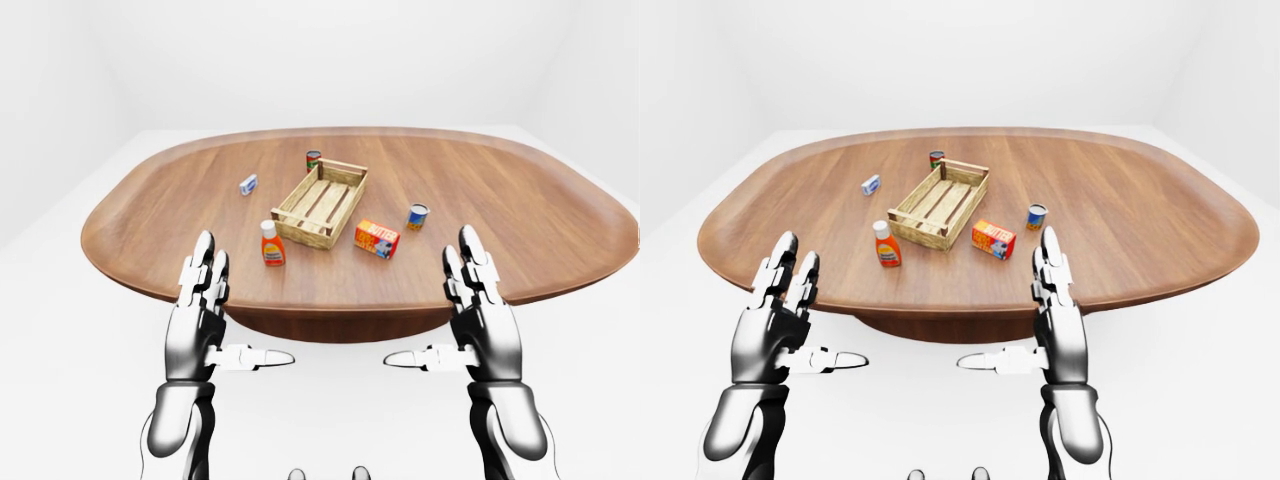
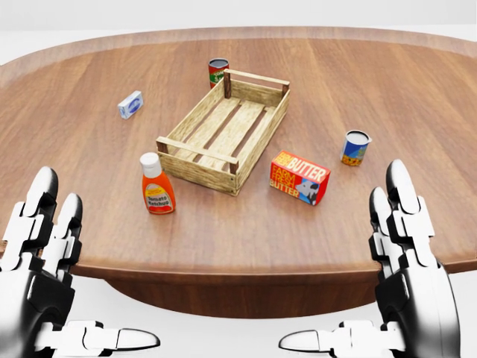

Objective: Pick up the butter and put it in the tray.

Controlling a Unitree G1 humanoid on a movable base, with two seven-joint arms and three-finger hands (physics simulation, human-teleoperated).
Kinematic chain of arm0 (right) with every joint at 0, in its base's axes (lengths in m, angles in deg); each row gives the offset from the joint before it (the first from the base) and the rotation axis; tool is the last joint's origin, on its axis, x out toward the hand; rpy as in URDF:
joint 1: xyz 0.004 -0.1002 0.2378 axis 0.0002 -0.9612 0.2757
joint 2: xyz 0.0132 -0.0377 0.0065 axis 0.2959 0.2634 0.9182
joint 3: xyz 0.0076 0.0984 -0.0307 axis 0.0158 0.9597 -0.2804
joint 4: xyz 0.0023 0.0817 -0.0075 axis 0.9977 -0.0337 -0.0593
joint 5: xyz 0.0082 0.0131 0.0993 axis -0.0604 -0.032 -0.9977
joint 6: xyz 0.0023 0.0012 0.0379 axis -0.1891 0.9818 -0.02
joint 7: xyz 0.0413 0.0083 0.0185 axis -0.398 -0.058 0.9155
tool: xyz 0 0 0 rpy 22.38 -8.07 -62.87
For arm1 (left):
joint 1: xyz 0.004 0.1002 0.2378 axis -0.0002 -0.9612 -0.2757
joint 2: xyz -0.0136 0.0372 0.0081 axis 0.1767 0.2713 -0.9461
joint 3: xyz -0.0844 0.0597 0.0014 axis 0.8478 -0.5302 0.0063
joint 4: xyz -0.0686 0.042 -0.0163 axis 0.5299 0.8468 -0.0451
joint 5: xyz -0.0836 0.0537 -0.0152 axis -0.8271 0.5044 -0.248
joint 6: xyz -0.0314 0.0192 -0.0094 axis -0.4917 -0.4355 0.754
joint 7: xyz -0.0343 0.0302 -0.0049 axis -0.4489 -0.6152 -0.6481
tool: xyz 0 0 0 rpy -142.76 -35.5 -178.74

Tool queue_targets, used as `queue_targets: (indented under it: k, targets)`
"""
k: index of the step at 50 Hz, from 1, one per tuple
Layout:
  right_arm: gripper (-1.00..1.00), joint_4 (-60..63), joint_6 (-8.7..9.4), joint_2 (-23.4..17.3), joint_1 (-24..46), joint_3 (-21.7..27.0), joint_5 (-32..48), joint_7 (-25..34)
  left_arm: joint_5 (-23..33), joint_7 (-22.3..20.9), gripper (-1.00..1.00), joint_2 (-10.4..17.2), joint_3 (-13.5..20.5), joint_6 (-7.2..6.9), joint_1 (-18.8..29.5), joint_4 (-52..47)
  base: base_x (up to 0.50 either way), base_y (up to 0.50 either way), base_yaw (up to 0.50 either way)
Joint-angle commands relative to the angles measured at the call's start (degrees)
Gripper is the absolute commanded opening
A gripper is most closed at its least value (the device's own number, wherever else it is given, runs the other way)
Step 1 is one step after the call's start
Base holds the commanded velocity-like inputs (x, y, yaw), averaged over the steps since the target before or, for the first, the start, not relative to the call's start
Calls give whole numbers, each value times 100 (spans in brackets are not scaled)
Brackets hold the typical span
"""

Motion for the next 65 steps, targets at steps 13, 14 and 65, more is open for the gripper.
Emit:
queue_targets:
  k: [13,14,65]
  targets:
    - [100,27,0,-4,-16,3,-115,51,0,-8,100,-9,-1,0,9,-3,42,0,0]
    - [100,28,0,-5,-17,2,-108,46,5,-6,100,-8,-5,0,7,-2,41,0,0]
    - [100,29,0,-6,-89,23,-63,118,-59,-61,100,-26,111,0,-13,-161,45,0,0]
